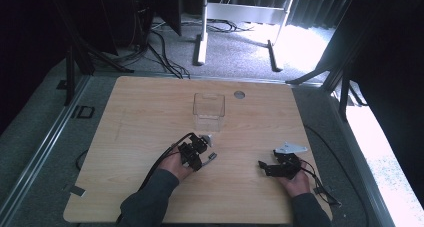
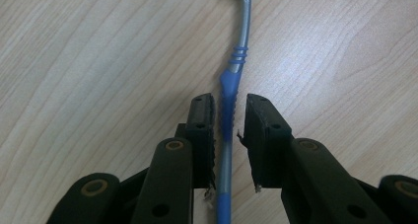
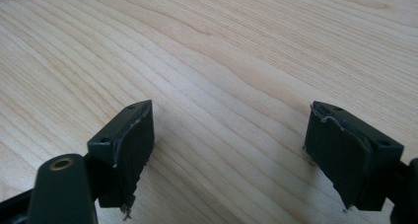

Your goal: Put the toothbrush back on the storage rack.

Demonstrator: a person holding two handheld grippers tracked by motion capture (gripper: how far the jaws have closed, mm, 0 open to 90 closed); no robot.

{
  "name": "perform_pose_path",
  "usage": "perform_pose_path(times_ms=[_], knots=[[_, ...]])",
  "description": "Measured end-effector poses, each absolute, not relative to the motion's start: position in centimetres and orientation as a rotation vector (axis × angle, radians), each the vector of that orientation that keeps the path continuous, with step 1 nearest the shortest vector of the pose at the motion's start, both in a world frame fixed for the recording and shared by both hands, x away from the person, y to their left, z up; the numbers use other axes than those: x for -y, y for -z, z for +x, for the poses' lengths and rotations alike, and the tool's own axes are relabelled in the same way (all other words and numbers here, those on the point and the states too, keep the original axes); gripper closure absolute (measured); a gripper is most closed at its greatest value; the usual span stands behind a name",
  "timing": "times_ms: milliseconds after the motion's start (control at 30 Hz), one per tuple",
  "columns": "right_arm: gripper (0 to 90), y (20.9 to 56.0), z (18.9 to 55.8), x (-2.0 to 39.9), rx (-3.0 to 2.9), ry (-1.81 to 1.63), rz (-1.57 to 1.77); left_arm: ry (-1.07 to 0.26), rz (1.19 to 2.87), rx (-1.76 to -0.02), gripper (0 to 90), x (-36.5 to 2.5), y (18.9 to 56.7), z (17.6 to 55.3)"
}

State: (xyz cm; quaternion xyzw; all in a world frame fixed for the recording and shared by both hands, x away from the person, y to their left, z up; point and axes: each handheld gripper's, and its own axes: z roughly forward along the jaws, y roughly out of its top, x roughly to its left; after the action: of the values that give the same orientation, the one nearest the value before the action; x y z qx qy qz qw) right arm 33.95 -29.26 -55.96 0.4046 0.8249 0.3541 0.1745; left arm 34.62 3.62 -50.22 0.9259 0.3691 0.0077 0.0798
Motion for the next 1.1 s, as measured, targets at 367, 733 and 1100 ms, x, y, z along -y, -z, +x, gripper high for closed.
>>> perform_pose_path(times_ms=[367, 733, 1100], knots=[[18.7, 56.0, 33.9, 29.3, -2.338, -1.004, 1.147, -0.015, 2.825, -1.082, 73.5, -3.2, 50.6, 34.9], [18.7, 56.0, 33.9, 29.3, -2.338, -1.004, 1.146, -0.015, 2.857, -1.056, 75.9, -2.8, 51.1, 34.9], [18.7, 56.0, 33.9, 29.3, -2.339, -1.003, 1.146, -0.028, 2.872, -1.045, 78.9, -2.6, 51.3, 34.9]])
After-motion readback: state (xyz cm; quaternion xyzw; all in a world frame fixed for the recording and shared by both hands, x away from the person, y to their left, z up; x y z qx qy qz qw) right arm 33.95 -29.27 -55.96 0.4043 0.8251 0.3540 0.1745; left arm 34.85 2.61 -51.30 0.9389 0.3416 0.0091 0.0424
